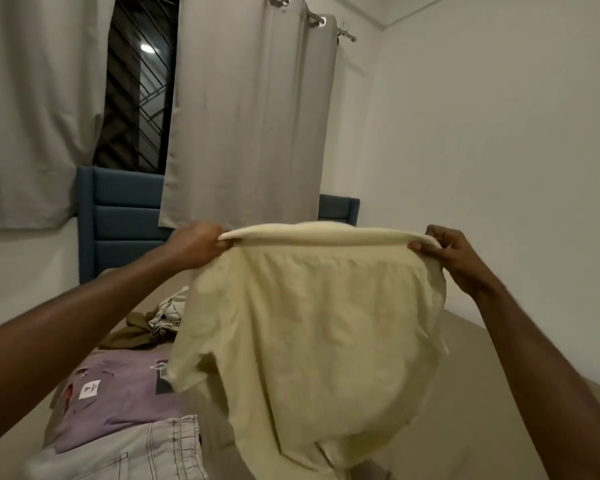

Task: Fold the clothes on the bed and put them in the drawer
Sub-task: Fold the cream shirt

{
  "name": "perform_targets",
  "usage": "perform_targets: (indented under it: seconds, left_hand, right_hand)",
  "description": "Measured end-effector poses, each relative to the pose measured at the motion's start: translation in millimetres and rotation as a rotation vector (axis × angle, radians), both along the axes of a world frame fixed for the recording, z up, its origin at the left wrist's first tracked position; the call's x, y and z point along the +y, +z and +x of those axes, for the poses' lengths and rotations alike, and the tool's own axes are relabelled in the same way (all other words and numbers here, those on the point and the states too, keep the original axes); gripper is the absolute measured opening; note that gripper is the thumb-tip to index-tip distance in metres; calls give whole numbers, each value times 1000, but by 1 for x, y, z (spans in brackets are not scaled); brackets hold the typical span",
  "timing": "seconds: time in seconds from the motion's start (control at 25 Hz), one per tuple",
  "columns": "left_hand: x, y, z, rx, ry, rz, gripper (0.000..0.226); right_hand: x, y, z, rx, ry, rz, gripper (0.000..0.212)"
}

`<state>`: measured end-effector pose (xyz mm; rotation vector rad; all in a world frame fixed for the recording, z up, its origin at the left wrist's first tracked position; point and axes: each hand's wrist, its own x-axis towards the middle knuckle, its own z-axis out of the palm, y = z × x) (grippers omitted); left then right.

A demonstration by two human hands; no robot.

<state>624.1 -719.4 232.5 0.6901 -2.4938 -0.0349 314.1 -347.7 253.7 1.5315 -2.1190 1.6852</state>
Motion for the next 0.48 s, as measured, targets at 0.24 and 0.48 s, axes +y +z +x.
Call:
perform_targets:
  seconds: [0.24,0.48]
  left_hand:
    - [41,38,-18,443,-296,573,11]
    - [41,-70,-9,-198,-485,848,40]
  right_hand:
    - [-14,19,-22,27,-85,10,24]
    - [8,-32,-33,-47,-188,76,14]
